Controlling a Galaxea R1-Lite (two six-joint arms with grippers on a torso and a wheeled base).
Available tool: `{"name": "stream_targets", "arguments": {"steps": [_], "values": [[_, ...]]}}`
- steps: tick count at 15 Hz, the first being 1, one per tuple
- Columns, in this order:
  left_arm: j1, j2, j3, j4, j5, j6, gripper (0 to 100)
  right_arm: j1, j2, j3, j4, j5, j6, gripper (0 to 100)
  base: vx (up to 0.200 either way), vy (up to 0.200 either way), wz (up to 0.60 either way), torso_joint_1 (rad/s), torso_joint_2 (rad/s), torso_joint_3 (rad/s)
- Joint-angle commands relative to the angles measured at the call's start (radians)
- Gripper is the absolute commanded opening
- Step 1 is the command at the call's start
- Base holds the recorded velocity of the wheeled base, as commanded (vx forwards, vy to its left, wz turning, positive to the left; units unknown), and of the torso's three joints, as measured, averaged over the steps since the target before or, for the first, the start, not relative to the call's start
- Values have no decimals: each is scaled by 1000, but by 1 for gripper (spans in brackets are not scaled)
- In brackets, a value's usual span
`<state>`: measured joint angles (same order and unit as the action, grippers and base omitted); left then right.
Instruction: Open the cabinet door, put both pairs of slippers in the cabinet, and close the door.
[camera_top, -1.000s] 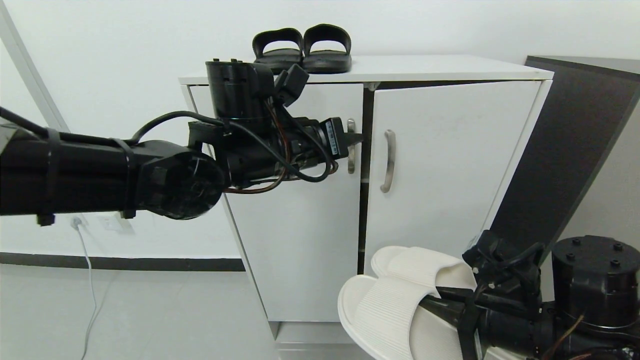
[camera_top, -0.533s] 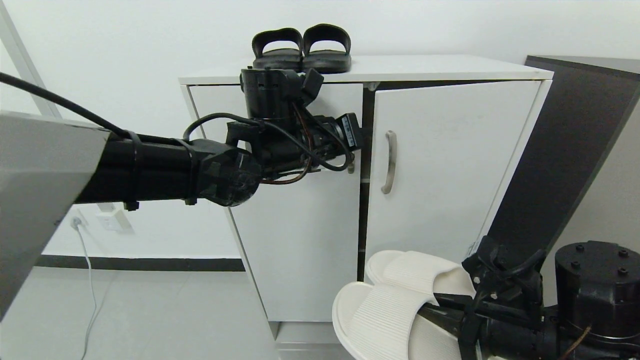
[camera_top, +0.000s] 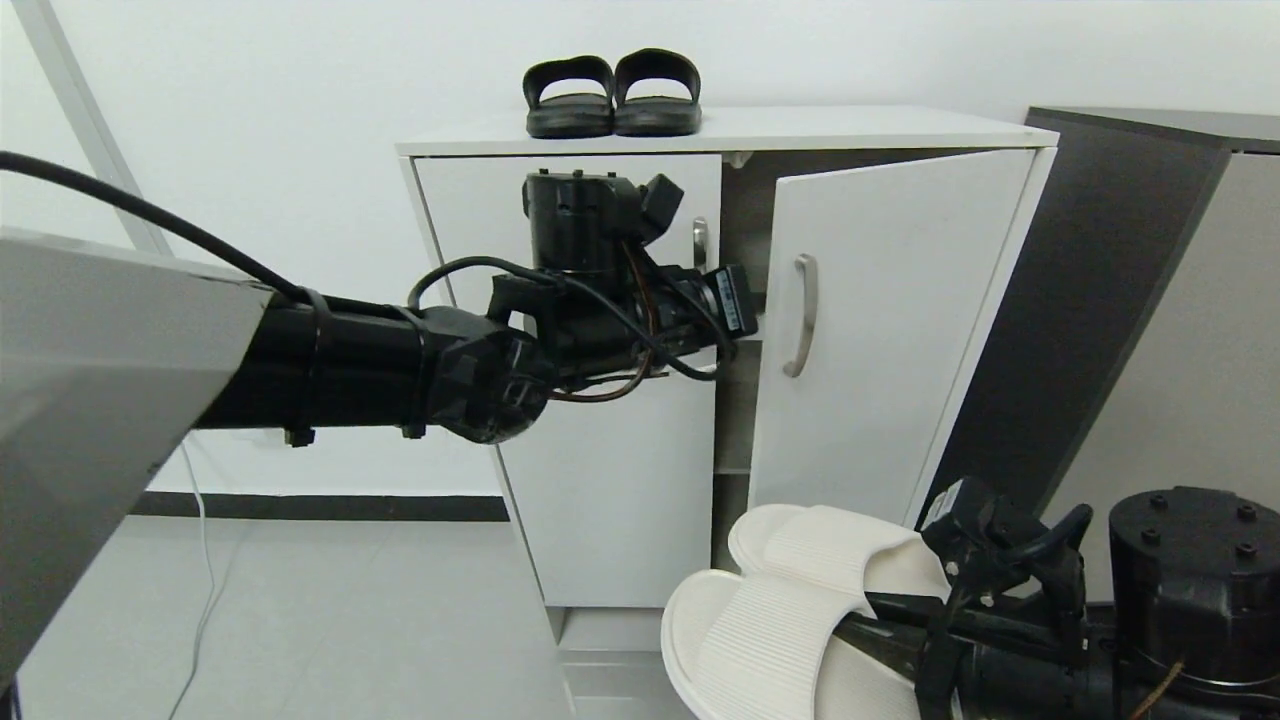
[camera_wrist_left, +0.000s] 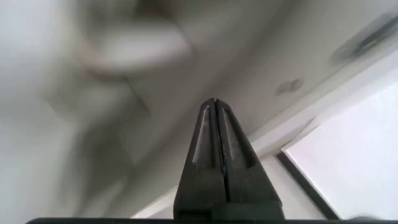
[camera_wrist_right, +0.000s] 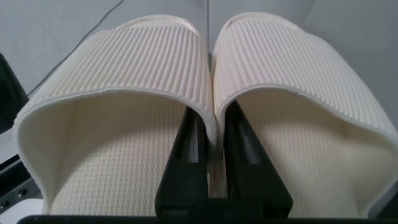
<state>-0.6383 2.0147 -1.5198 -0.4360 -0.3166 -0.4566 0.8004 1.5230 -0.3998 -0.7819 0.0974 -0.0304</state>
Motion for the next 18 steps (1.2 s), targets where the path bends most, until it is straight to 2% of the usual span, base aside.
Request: {"name": "stream_targets", "arguments": {"steps": [1, 3, 5, 7, 9, 10, 11, 12, 13, 15, 16, 17, 18], "values": [[-101, -30, 87, -87, 1, 1, 0, 10, 0, 1, 0, -1, 0, 0, -200, 0, 0, -2, -2, 7], [-116, -30, 104, -136, 2, 1, 0, 11, -1, 6, 0, -1, 0, 0, -200, 0, 0, 5, 2, 0], [-47, -39, 104, -139, 2, 1, 0, 13, -3, 6, -2, -1, 0, 0, -100, 0, 0, 4, 4, -1], [57, -106, 145, -139, 5, -2, 0, 13, -1, 6, -2, -1, 0, 0, 0, 0, 0, 0, 0, 0], [143, -229, 251, -139, 7, 3, 0, 11, 2, 6, -3, -4, 1, 0, 0, 0, 0, 0, 0, 0], [183, -324, 339, -141, 7, 12, 0, 8, 5, 6, -5, -4, 1, 0, 0, 0, 0, 0, 0, 0], [204, -389, 395, -138, 7, 19, 0, 6, 5, 6, -5, -4, 1, 0, 0, 0, 0, 0, 0, 0], [246, -554, 540, -130, 7, 42, 0, 5, 5, 4, -5, -5, 1, 0, 0, 0, 0, 0, 0, 0], [273, -668, 641, -113, 7, 55, 0, 3, 5, 2, -5, -5, 1, 0, 0, 0, 0, 0, 0, 0], [310, -881, 799, -30, 8, 72, 0, 3, 6, -1, -5, -5, 3, 0, 0, 0, 0, 0, 0, 0], [318, -995, 848, 49, 10, 87, 0, -7, 9, -4, -5, -5, 3, 0, 0, 0, 0, 0, 0, 0], [321, -1079, 869, 129, 19, 96, 0, -17, 17, -13, -7, -5, 6, 0, 0, 0, 0, 0, 0, 0], [319, -1183, 880, 253, 68, 107, 0, -38, 39, -40, -5, -18, 10, 0, 0, 0, 0, 0, 0, 0]]}}
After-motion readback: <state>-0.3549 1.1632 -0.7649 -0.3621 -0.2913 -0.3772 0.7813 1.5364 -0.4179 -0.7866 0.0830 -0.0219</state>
